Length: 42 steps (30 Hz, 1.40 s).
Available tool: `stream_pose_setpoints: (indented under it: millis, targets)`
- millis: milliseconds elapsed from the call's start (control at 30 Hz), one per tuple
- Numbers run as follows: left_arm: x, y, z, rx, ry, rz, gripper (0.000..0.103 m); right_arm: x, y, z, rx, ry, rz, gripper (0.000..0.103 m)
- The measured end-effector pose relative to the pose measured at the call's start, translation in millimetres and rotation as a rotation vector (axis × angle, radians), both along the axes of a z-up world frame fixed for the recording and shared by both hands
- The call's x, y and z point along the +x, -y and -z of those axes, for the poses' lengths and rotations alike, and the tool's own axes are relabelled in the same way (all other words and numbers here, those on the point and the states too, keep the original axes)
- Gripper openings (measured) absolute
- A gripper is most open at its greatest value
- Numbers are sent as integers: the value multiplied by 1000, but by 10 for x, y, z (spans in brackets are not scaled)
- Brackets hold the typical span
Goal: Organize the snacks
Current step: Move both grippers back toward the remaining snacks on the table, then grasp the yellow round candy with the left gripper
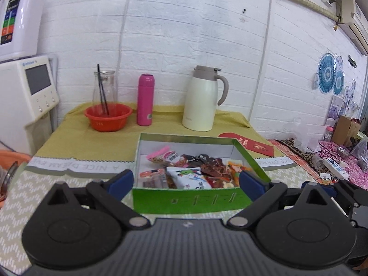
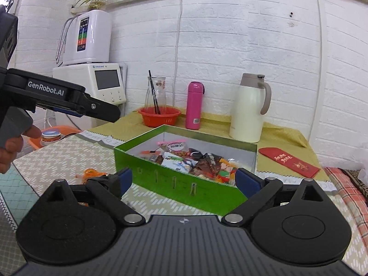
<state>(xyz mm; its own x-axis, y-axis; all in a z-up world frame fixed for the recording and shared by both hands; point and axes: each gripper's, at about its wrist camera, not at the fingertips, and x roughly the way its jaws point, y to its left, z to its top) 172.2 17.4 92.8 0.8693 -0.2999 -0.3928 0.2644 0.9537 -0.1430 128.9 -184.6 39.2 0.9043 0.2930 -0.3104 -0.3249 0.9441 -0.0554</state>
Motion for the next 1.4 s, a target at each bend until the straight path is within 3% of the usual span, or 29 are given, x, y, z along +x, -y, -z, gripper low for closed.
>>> stream_pose_setpoints:
  millis: [267,367,600,767,833,900,933,1067,1400]
  targets:
    - [-391,-550,420,-148,-109,-18,97,-209,-398,430,40,-210,-118,103]
    - [-490,-619,592,-157,-153,-21,97,-212,-584,555,40,-270,-162,103]
    - [-504,-806,829,-149,-200,-29,97,-167,-996,610,16,-288,-259,103]
    - [-359,-907,915,-164,-243,-17,94,-60,-1138,598,8,-280,-261,95]
    - [-302,-919,953,-166,-257,4,82,-14,-1173,589,-8,-273,-254,91]
    - [-243,-941,986,-178,-278,12,69,37,-1212,588,-12,-281,-274,76]
    - [-214,-957,998,-185,-286,14,67,56,-1236,591,-13,-284,-287,73]
    - [-102,-1009,1025,-213,-309,26,66,159,-1354,634,-19,-297,-304,72]
    - [48,-942,1155,-218,-377,85,39,292,-1422,722,12,-327,-301,67]
